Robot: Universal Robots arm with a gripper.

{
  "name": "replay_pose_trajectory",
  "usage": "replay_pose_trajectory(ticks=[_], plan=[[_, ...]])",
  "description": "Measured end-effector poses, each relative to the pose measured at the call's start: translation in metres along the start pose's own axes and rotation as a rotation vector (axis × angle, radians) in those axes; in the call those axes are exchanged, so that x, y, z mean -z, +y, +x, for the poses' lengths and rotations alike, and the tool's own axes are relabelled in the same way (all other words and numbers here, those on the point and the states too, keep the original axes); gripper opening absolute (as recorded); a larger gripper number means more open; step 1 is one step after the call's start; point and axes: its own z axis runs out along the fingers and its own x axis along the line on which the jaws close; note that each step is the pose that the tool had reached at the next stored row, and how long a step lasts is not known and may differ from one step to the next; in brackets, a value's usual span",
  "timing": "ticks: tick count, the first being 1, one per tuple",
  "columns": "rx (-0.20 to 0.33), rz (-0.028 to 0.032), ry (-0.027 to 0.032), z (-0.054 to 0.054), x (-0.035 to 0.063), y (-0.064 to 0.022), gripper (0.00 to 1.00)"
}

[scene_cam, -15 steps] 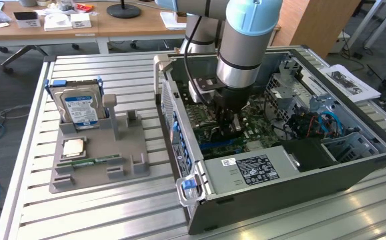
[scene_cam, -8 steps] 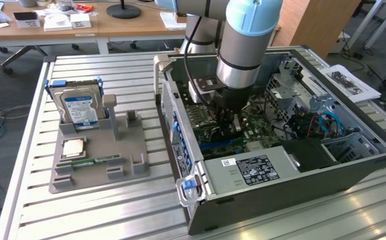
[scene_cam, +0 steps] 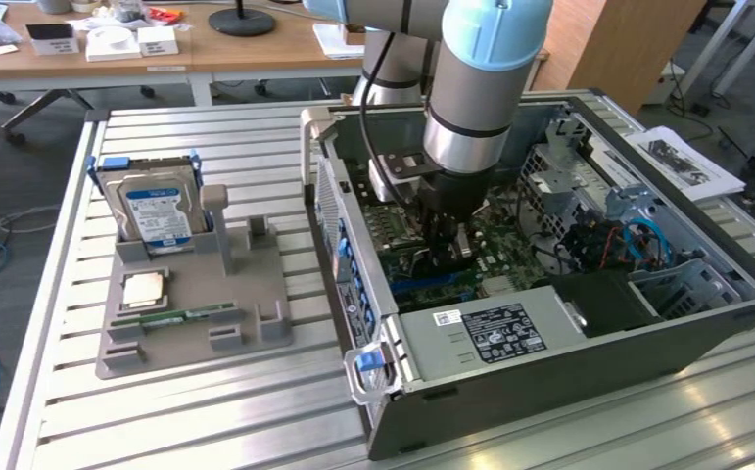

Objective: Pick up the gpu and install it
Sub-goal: 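Insert the gpu into the slot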

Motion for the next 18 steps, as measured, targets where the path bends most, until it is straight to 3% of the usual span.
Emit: replay_pose_trajectory(ticks=[18], plan=[[-0.009, 0.0002, 0.0005, 0.0000, 0.0000, 0.0001, 0.27]])
